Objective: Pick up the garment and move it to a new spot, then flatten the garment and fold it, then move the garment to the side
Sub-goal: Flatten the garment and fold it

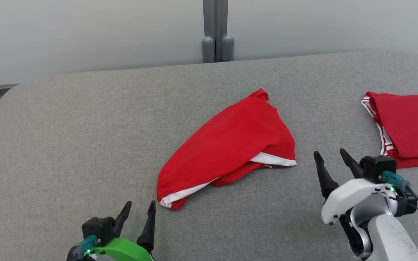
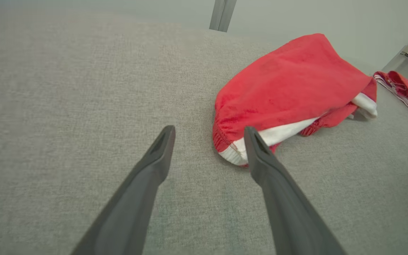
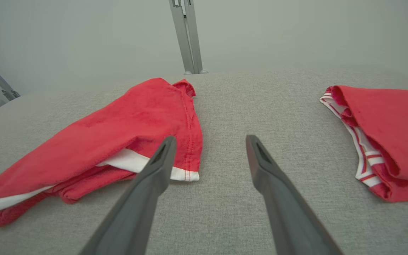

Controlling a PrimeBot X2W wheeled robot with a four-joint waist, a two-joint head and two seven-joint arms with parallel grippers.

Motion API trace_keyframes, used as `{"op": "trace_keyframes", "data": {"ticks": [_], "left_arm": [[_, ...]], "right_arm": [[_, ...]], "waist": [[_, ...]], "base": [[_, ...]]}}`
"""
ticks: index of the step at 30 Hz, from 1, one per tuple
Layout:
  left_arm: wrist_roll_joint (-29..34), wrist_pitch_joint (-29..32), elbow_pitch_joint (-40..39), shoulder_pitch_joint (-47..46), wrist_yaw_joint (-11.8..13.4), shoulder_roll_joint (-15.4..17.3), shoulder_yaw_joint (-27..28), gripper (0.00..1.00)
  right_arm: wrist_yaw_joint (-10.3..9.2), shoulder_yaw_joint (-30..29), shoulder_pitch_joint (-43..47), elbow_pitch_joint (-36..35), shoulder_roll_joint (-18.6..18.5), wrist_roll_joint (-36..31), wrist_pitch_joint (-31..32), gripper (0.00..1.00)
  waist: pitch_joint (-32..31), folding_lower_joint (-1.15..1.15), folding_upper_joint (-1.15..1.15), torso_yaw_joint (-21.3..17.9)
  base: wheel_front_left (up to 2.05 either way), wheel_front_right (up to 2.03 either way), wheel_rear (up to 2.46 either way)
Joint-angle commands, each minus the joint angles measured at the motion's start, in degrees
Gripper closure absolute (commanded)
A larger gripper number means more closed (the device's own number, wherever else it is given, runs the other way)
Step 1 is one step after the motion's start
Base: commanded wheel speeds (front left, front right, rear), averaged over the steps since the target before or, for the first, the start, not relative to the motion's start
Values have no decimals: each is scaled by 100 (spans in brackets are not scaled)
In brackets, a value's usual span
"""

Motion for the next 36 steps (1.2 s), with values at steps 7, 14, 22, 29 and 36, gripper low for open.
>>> {"op": "trace_keyframes", "data": {"ticks": [7, 14, 22, 29, 36], "left_arm": [[-426, 81, 693, -569, -37, -130, -420, 0], [-756, 48, 1187, -1041, -42, -170, -918, 0], [-1075, -118, 1475, -1290, -42, -156, -1321, 0], [-1260, -233, 1581, -1599, -43, -117, -1530, 0], [-1395, -294, 1773, -1829, -38, -106, -1742, 0]], "right_arm": [[-9, 63, -740, 905, 134, 71, 80, 0], [-9, 263, -1206, 1696, 161, 76, -10, 0], [-9, 339, -1437, 2309, 177, 133, -118, 0], [-9, 325, -1755, 2759, 179, 71, -165, 0], [-9, 387, -1935, 3273, 160, -272, 43, 0]], "waist": [[350, 0, 0, 65], [523, 0, 0, 121], [623, 0, 0, 151], [854, 0, 0, 223], [1019, 0, 0, 273]], "base": [[0, 0, 0], [0, 0, 0], [0, 0, 0], [0, 0, 0], [0, 0, 0]]}}
